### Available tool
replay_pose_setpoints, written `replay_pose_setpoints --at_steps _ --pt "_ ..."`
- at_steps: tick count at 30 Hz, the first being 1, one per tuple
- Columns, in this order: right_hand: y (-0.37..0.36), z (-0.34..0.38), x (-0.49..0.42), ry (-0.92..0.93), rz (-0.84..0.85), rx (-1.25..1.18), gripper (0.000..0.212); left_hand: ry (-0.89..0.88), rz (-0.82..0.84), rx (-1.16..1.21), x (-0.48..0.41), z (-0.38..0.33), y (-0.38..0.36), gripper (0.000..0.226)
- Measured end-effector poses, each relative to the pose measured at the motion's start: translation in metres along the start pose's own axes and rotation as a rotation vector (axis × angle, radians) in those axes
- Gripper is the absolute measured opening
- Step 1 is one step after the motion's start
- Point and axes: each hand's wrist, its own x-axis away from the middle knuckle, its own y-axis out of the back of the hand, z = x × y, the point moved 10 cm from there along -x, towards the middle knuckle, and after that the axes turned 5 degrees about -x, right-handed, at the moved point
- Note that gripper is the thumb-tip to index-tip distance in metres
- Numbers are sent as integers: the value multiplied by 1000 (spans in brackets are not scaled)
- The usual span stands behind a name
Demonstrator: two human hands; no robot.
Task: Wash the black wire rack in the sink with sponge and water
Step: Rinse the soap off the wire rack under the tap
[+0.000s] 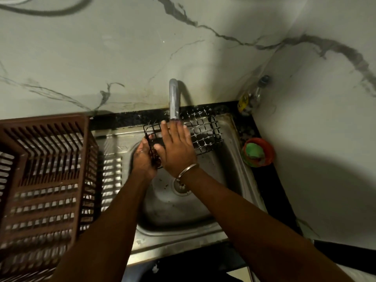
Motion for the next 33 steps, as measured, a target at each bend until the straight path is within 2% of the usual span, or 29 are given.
replay_pose_setpoints --at_steps 1,4,7,10,14,17,20,24,27,31,33 --pt "2 -2 -2 -31 -5 -7 72 1 -8 -9 -3 1 3 45" --pt "-4 13 -1 119 35 47 69 6 53 13 -9 4 1 54" --pt "3 -7 -7 -37 10 -24 69 23 -15 -64 -12 7 11 51" --pt "1 -12 -11 18 57 3 73 3 -14 -113 -14 8 15 47" --pt "10 -38 -24 -87 85 -23 75 -6 -15 -140 -14 9 18 40" --pt "17 -40 -36 -74 150 18 82 -56 50 -143 -17 5 16 55" --pt "27 -38 -45 -48 164 19 84 -11 -19 -150 -14 8 25 43" --pt "29 -29 -51 -5 182 58 86 37 21 -100 -4 16 15 43" --pt "31 -30 -48 -5 173 79 84 9 85 -137 0 16 7 57" --pt "34 -35 -47 2 158 111 76 -46 220 -313 9 11 -15 90" --pt "36 -35 -51 13 146 169 72 -65 292 -395 17 5 -27 86"
